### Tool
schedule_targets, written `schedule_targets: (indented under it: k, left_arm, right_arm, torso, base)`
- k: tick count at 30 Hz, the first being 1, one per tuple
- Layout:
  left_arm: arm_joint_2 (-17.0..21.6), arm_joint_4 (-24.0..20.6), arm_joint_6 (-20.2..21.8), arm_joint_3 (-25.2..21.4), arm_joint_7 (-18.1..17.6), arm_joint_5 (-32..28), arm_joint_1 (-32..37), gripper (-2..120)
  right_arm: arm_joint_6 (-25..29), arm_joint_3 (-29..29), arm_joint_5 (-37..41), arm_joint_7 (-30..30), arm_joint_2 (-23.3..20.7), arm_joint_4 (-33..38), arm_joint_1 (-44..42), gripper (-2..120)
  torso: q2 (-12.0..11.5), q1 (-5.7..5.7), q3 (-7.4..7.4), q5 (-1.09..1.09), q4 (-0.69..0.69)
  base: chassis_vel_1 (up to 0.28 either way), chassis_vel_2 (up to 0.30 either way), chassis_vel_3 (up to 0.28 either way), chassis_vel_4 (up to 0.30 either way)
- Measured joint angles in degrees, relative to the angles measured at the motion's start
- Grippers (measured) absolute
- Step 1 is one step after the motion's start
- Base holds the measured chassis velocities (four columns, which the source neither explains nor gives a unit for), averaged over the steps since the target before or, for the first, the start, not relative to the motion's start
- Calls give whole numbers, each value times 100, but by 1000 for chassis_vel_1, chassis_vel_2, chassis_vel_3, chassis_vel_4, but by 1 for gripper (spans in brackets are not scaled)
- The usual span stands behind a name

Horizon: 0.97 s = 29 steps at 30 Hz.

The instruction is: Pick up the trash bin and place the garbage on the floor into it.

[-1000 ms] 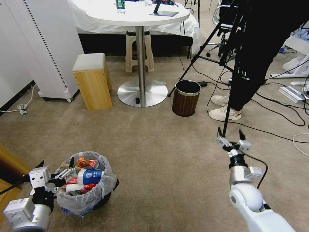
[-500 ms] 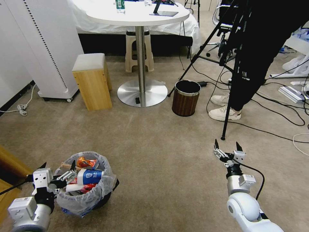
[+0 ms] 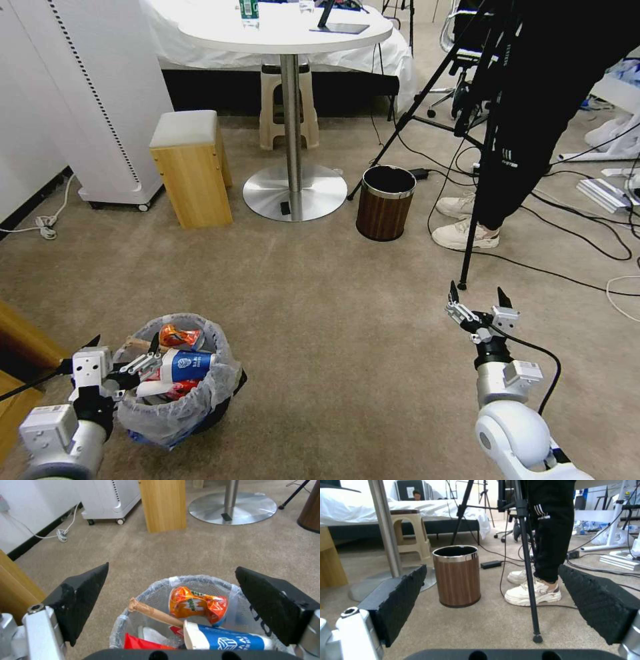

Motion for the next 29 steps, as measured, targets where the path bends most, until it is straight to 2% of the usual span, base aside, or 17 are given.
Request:
schedule_targets:
  k: [29]
  left_arm:
    - [27, 55, -27, 10, -16, -54, -32, 100]
  right_arm:
    - [-43, 19, -95, -58, 116, 49, -20, 100]
  torso:
    - [0, 1, 0, 0, 0]
  base:
    - [0, 0, 0, 0]
